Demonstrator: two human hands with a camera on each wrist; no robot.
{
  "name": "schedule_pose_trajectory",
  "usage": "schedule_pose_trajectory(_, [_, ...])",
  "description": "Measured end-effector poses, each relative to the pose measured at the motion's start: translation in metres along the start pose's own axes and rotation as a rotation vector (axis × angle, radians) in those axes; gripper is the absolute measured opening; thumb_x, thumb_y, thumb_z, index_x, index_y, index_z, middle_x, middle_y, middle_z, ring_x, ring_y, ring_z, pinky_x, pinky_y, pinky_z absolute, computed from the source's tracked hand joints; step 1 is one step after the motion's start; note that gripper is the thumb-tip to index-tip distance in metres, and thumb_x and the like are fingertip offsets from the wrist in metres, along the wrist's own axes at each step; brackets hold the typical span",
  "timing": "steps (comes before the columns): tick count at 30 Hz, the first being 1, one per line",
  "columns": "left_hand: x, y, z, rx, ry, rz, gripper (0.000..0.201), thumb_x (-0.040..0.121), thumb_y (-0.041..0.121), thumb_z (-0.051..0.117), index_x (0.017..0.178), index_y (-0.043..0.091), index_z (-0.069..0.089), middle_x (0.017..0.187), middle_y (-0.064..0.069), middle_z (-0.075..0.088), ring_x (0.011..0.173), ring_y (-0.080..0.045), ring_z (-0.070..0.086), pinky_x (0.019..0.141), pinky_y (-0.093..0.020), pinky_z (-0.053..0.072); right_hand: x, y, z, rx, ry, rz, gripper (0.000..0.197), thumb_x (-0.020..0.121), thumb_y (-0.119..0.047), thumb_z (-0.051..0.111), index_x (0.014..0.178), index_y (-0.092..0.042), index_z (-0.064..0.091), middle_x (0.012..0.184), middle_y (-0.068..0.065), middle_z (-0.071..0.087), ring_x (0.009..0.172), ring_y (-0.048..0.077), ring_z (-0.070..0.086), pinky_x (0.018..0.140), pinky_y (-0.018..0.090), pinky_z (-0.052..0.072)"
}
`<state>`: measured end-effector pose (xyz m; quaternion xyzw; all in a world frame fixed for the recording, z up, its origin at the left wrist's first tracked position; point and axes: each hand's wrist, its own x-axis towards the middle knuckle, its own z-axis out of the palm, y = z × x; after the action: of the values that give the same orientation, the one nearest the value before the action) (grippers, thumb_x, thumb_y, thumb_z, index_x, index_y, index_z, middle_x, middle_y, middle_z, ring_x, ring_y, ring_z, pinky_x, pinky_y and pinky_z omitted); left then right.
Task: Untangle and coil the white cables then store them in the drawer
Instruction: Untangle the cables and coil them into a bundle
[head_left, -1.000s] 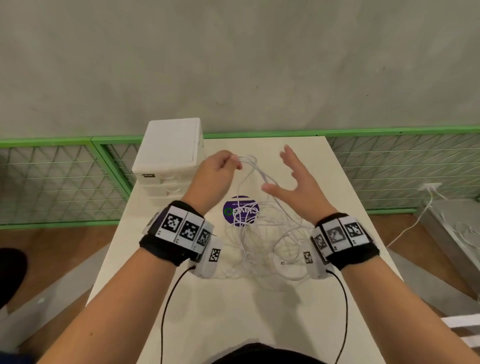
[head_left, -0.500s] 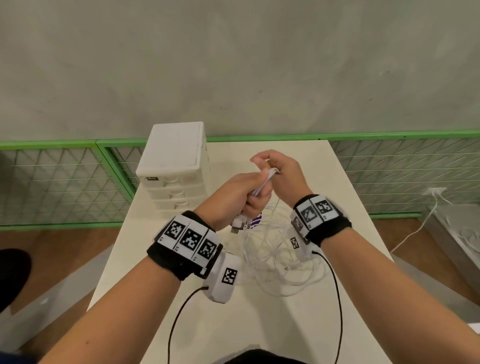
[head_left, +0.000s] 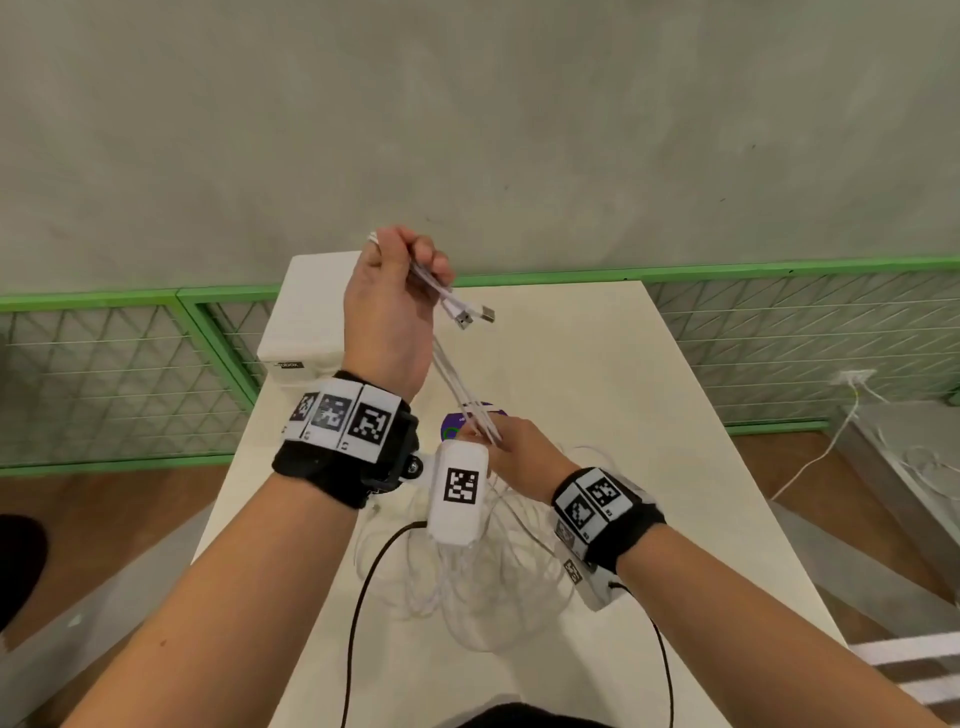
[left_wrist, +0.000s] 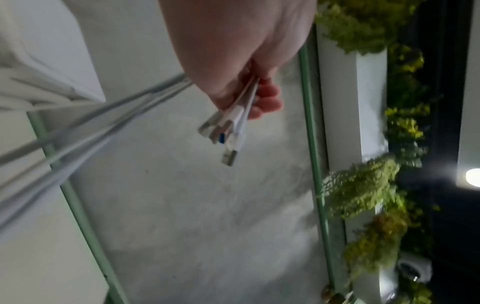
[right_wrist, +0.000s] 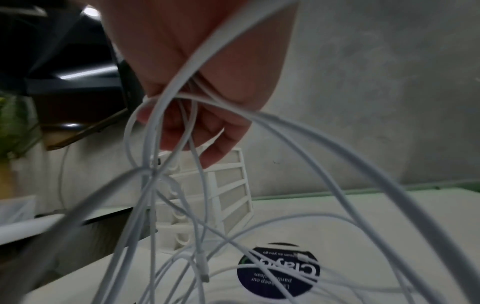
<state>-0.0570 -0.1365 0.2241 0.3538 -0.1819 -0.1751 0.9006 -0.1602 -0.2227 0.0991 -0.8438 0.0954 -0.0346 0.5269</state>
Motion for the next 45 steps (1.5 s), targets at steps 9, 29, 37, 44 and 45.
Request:
schedule_pose_trajectory(9, [-0.01,-0.027,-0.045,1.472,-0.505,-0.046,0.024,0.097,0.012,0.043,0.074,0.008,0.049,0.064,0.004,0.048,0.053,-0.005,0.045,0.061,-0.025,0.036,-0.006,-0.009,-0.024,0.078,0.084,-0.106,0.024,0.083,-0.032,0.062,0.068,-0.014,0.059,0.056,-0.005,0.051,0.055,0.002,0.041,0.055,0.017,0.033])
schedule_pose_trajectory(29, [-0.028,-0.016,-0.017,0.698,-0.436,-0.543,0.043,0.098,0.037,0.037,0.059,0.019,0.035,0.045,0.009,0.026,0.04,-0.007,0.015,0.04,-0.019,0.014,-0.005,0.042,-0.046,-0.221,0.14,0.007,0.008,0.089,-0.029,0.058,0.089,-0.023,0.063,0.09,-0.003,0.067,0.081,0.01,0.059,0.077,0.026,0.045])
schedule_pose_trajectory(37, [-0.025,-0.008,-0.012,0.594,-0.355,-0.504,0.044,0.099,0.037,0.034,0.059,0.019,0.035,0.044,0.011,0.025,0.039,-0.005,0.016,0.043,-0.023,0.01,-0.018,0.051,-0.056,-0.105,0.185,0.184,0.053,0.072,-0.04,0.075,0.119,-0.027,0.055,0.108,-0.007,0.06,0.102,0.009,0.055,0.086,0.023,0.041])
schedule_pose_trajectory(44, [-0.032,-0.018,-0.005,0.693,-0.456,-0.53,0.043,0.099,0.034,0.037,0.061,0.016,0.04,0.047,0.007,0.024,0.042,-0.008,0.016,0.043,-0.022,0.011,0.002,-0.029,-0.062,0.154,0.177,-0.168,0.025,0.088,-0.006,0.058,0.096,-0.029,0.06,0.082,-0.004,0.064,0.076,0.009,0.061,0.075,0.02,0.048])
schedule_pose_trajectory(45, [-0.032,-0.019,-0.007,0.693,-0.476,-0.543,0.042,0.099,0.034,0.038,0.062,0.015,0.041,0.047,0.007,0.025,0.041,-0.008,0.017,0.042,-0.021,0.013,0.003,-0.03,-0.063,0.151,0.191,-0.171,0.028,0.09,-0.002,0.051,0.086,-0.028,0.061,0.068,-0.002,0.059,0.06,0.013,0.056,0.063,0.021,0.047])
